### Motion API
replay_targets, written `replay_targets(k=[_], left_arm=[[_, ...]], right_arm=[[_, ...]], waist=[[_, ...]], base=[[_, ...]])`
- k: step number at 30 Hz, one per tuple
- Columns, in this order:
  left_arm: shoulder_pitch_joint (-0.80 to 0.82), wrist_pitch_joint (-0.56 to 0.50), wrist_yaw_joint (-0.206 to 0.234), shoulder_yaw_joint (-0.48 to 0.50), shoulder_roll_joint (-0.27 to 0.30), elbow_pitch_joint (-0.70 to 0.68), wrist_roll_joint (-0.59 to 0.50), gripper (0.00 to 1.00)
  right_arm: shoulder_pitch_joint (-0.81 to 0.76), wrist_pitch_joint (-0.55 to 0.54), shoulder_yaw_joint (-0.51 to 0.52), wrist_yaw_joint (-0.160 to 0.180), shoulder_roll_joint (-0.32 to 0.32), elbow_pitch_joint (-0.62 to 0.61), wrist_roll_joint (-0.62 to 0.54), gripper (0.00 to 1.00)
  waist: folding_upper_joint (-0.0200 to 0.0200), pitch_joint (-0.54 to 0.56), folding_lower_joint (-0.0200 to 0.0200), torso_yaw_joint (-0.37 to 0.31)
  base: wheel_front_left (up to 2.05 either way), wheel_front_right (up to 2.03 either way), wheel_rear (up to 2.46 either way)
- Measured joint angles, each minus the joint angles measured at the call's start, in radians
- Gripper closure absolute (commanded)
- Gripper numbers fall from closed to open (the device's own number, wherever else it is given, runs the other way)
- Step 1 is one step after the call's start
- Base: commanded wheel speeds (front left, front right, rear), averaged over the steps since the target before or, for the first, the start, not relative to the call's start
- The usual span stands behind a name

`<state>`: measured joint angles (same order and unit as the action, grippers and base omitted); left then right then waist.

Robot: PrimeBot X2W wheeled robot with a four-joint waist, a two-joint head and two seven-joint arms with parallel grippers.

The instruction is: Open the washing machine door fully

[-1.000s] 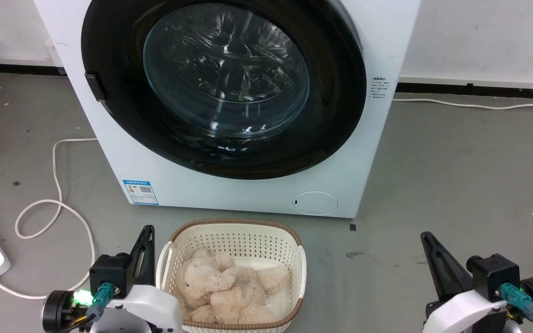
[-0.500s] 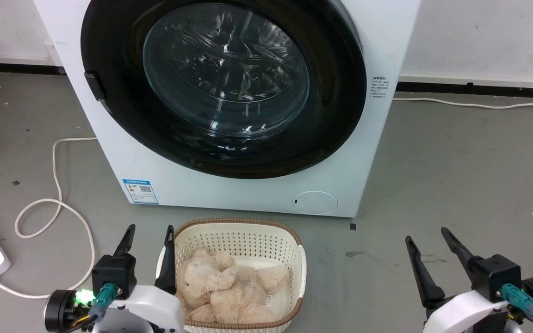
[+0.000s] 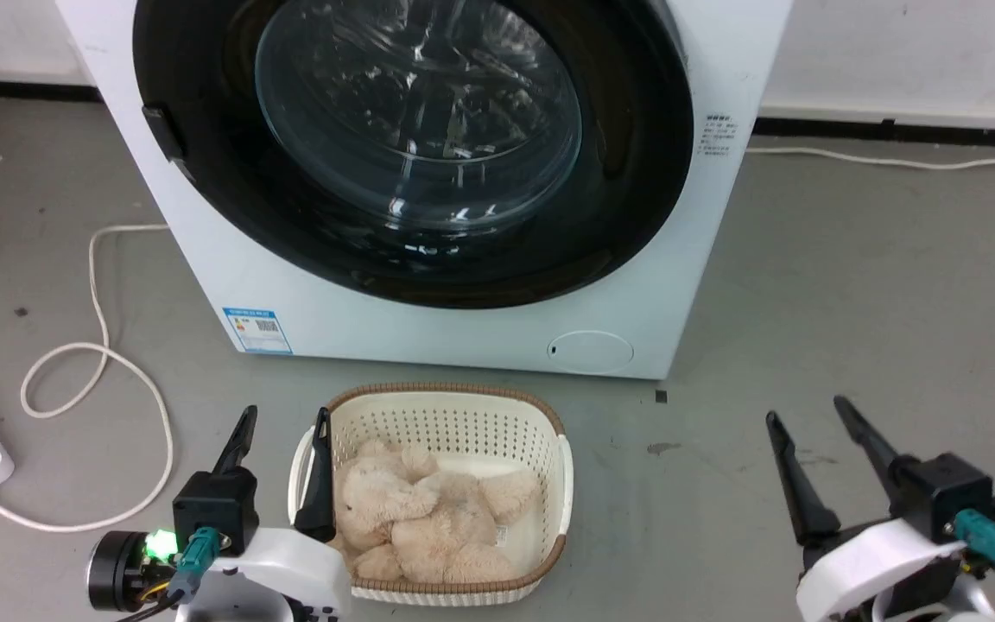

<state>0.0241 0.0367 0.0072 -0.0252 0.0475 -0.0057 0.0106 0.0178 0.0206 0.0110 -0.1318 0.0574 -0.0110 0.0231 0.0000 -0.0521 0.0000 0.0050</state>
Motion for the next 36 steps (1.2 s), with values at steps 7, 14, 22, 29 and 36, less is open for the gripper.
replay_targets(k=[7,14,22,29,36], left_arm=[[0.017,0.013,0.007,-0.011,0.0,-0.008,0.001,0.0],[0.041,0.027,0.016,-0.023,0.0,-0.022,0.007,0.0],[0.064,0.045,0.026,-0.034,0.0,-0.037,0.013,0.0],[0.083,0.059,0.03,-0.043,0.0,-0.05,0.018,0.0],[0.1,0.072,0.044,-0.058,0.0,-0.056,0.038,0.0]], right_arm=[[0.049,-0.002,0.002,0.0,0.025,-0.013,0.038,0.0],[0.119,-0.012,0.002,0.0,0.061,-0.026,0.067,0.0],[0.22,-0.037,0.002,0.0,0.098,-0.028,0.12,0.58],[0.328,-0.072,0.022,0.0,0.108,0.003,0.192,1.0],[0.446,-0.128,0.085,0.0,0.092,0.075,0.298,1.0]], waist=[[0.0,-0.039,0.0,0.007],[0.0,-0.083,0.0001,0.019],[0.0,-0.13,0.0001,0.035],[0.0,-0.171,0.0001,0.047],[0.0001,-0.208,0.0001,0.062]], base=[[0.0,0.0,0.0],[0.0,0.0,0.0],[0.0,0.0,0.0],[0.0,0.0,0.0],[0.0,0.0,0.0]])
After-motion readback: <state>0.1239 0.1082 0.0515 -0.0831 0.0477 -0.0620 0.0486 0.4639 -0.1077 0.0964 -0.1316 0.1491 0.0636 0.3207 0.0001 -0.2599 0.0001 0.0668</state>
